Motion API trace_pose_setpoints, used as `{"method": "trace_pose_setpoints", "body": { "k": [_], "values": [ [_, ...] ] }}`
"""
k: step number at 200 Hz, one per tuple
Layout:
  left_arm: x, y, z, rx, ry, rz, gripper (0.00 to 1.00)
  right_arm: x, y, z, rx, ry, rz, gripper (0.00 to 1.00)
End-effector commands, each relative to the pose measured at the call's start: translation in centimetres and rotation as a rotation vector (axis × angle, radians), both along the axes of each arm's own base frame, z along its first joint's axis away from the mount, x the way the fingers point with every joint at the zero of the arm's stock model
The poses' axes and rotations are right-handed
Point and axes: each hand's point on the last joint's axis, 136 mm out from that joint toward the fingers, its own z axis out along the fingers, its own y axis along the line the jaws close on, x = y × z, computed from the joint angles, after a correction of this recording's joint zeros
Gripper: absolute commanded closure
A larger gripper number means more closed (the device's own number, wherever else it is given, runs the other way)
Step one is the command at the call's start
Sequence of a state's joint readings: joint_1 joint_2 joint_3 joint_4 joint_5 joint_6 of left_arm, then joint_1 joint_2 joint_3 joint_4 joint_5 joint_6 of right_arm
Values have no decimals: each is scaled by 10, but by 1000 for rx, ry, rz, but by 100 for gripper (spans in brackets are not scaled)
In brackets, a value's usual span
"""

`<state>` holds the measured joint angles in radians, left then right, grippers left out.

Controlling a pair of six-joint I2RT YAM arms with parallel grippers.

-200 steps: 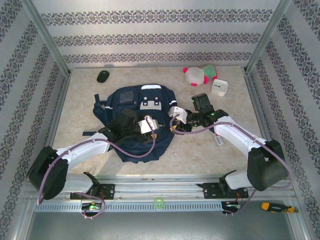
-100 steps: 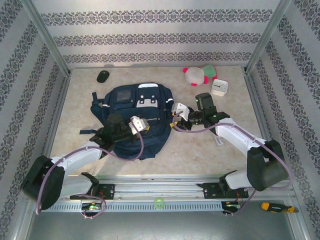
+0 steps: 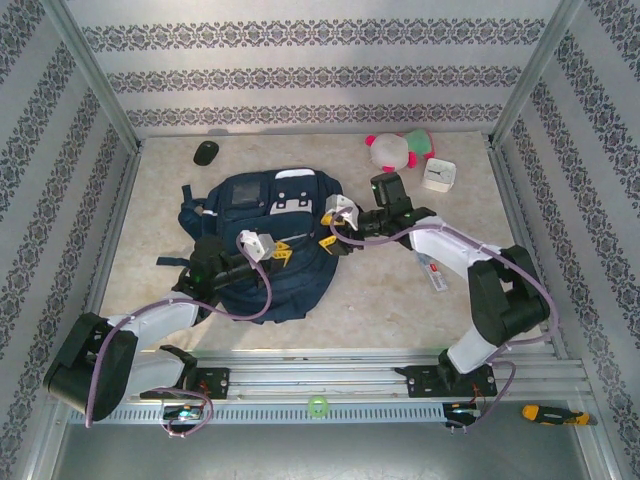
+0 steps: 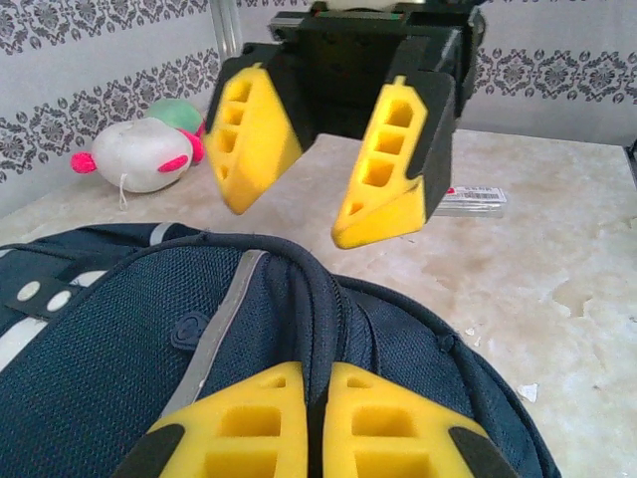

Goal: Pack the student bag

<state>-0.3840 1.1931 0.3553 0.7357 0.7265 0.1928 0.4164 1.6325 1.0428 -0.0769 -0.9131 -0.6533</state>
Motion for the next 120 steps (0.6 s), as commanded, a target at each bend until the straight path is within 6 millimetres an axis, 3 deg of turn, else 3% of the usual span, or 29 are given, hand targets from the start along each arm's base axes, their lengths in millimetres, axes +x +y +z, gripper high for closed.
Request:
{"method": "trace_pose_setpoints", "body": {
  "k": [1, 20, 58, 95, 120],
  "values": [
    [-12, -4, 44, -72, -161, -70, 100, -7, 13, 11, 59, 11, 96, 41],
    [-11, -2, 47, -68, -179, -57, 100, -7, 16, 0, 32, 43, 104, 41],
    [-7, -3, 47, -57, -197, -55, 100, -30, 15, -16, -36, 155, 159, 45],
    [2, 0, 41, -17, -205, -12, 100, -62, 14, -8, -52, 246, 236, 55],
    [0, -1, 39, -8, -210, -26, 100, -70, 13, -5, -49, 272, 226, 59]
  ]
}}
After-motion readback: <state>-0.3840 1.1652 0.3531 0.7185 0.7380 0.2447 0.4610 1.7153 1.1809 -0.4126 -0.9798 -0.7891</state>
